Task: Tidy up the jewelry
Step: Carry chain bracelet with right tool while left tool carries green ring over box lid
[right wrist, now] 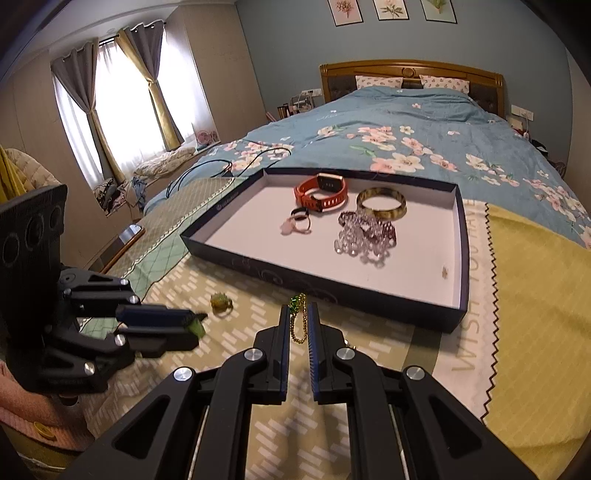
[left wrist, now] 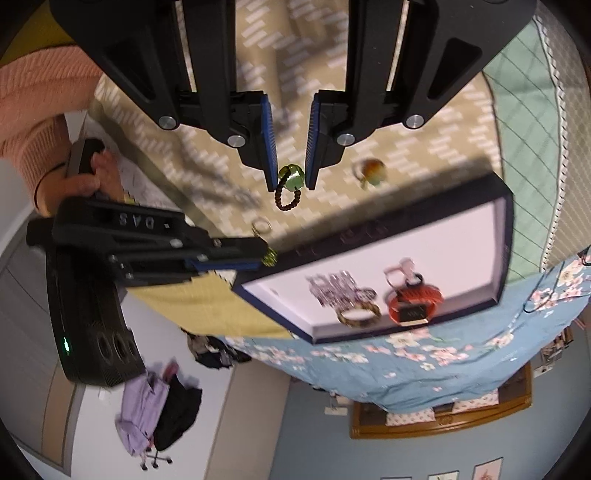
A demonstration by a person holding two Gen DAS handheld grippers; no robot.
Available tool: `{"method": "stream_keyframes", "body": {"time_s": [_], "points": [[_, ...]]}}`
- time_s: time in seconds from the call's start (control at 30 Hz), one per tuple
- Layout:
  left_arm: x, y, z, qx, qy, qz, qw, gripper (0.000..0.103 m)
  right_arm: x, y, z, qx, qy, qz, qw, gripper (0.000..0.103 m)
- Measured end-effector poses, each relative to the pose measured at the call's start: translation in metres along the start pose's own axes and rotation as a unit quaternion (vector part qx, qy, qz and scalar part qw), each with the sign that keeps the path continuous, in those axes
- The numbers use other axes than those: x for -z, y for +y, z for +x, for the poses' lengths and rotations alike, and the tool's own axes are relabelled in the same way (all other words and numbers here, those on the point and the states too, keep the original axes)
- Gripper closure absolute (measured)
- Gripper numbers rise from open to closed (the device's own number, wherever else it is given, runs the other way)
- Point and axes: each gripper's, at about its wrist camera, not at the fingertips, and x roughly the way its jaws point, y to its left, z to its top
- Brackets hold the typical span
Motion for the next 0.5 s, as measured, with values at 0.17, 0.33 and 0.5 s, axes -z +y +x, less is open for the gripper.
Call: {"method": "stream_keyframes", "body": {"time_s": [0.17, 0.33, 0.5], "points": [[-0.010, 0.008, -0.007, -0.013, -0.015, -0.005, 0.9998, 0.088, -0.005, 0.001, -0.002, 0.000, -0.009, -0.001, 1.000, 0.095], [-0.017, 0.011, -0.009, -0.022, -0.024, -0.006, 0.9994, 0.088, -0.011, 0.000, -0.003, 0.004, -0.016, -0.003, 1.000, 0.095], [-0.023, 0.017, -0.008, -0.026, -0.030, -0.013, 0.9991, 0.088, -0.018, -0.001, -0.002, 0.007, -0.021, -0.005, 1.000, 0.095]]}}
